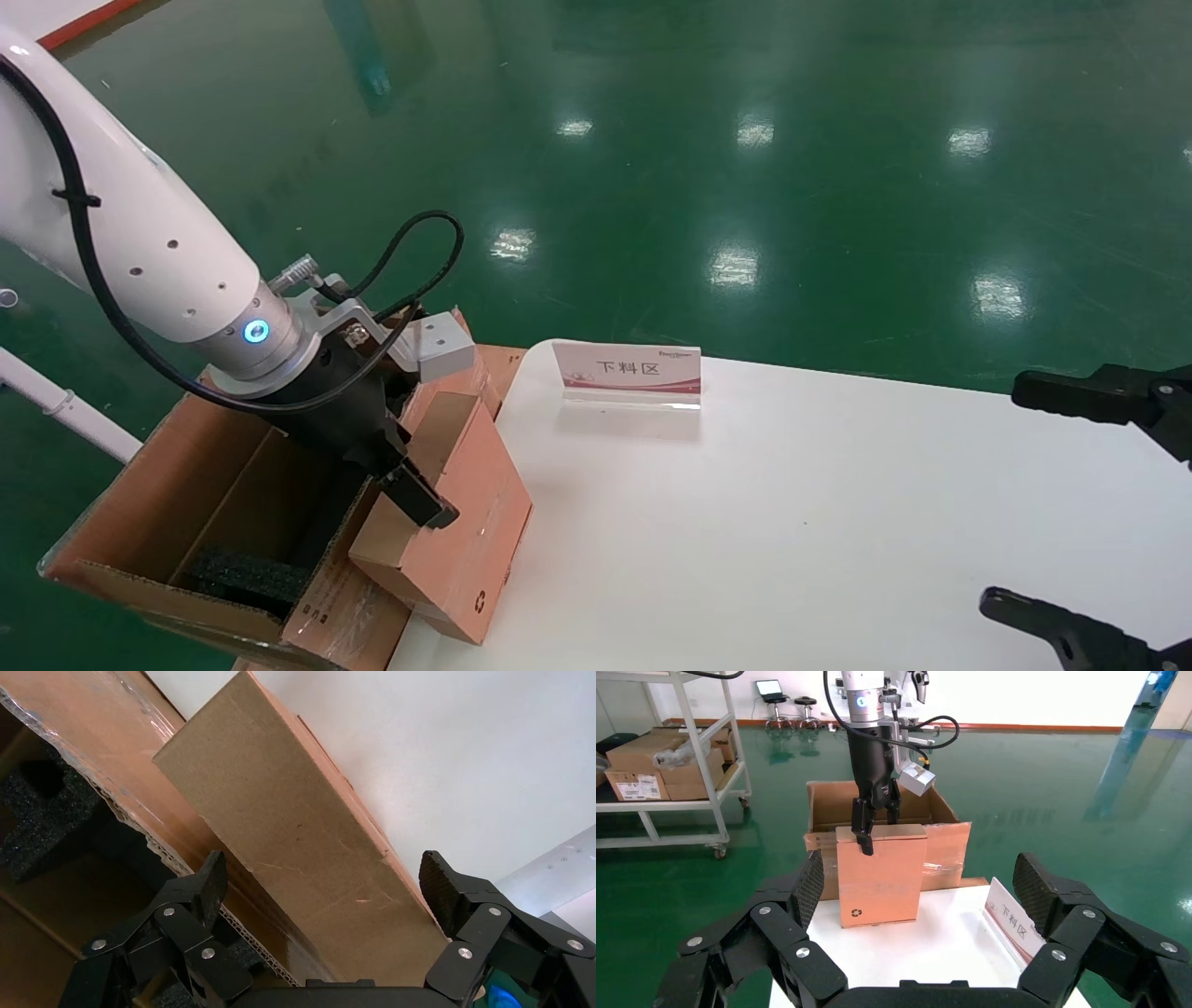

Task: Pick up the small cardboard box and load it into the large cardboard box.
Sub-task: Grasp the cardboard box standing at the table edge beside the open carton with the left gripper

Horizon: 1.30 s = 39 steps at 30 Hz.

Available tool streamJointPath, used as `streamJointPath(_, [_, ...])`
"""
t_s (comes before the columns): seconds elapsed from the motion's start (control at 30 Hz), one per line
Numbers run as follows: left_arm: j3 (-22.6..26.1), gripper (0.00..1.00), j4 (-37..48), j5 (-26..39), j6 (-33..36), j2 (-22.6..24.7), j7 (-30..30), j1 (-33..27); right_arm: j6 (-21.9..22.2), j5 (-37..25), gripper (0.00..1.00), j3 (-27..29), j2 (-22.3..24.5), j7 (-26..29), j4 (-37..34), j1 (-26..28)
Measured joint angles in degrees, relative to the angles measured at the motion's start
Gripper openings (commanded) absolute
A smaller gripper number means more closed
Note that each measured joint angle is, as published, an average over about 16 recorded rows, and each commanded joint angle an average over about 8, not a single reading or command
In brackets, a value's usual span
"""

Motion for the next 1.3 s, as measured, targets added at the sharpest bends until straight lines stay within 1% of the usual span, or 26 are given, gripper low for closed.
streamJointPath(0.07, [0.16, 1.00, 0.00, -0.07, -0.07, -0.03, -0.04, 0.00, 0.00, 0.00, 1.00, 0.00, 0.00, 0.00, 0.00, 0.00])
streamJointPath(0.1, [0.22, 0.93, 0.00, -0.09, -0.09, -0.04, -0.04, -0.01, 0.00, 0.00, 1.00, 0.00, 0.00, 0.00, 0.00, 0.00])
streamJointPath(0.17, [0.28, 0.68, 0.01, -0.11, -0.12, -0.05, -0.05, -0.02, 0.01, 0.01, 1.00, 0.00, 0.00, 0.00, -0.01, 0.00])
streamJointPath(0.2, [0.31, 0.55, 0.01, -0.12, -0.14, -0.05, -0.06, -0.02, 0.01, 0.01, 0.94, 0.00, 0.00, 0.00, -0.01, -0.01])
streamJointPath(0.33, [0.18, 0.05, 0.01, -0.10, -0.12, -0.05, -0.05, 0.03, 0.01, 0.01, 0.44, 0.00, 0.00, 0.00, -0.01, -0.01])
streamJointPath(0.37, [0.14, 0.00, 0.01, -0.10, -0.11, -0.05, -0.05, 0.03, 0.01, 0.01, 0.31, 0.00, 0.00, 0.00, -0.01, -0.01])
streamJointPath(0.43, [0.07, 0.00, 0.01, -0.08, -0.09, -0.04, -0.04, 0.05, 0.01, 0.01, 0.06, 0.00, 0.00, 0.00, -0.01, -0.01])
streamJointPath(0.47, [0.04, 0.00, 0.01, -0.07, -0.08, -0.04, -0.04, 0.05, 0.01, 0.01, 0.00, 0.00, 0.00, 0.00, -0.01, -0.01])
streamJointPath(1.3, [-0.29, 0.00, 0.01, 0.05, 0.07, -0.01, 0.03, 0.14, 0.01, 0.01, 0.00, 0.00, 0.01, 0.00, -0.01, 0.00])
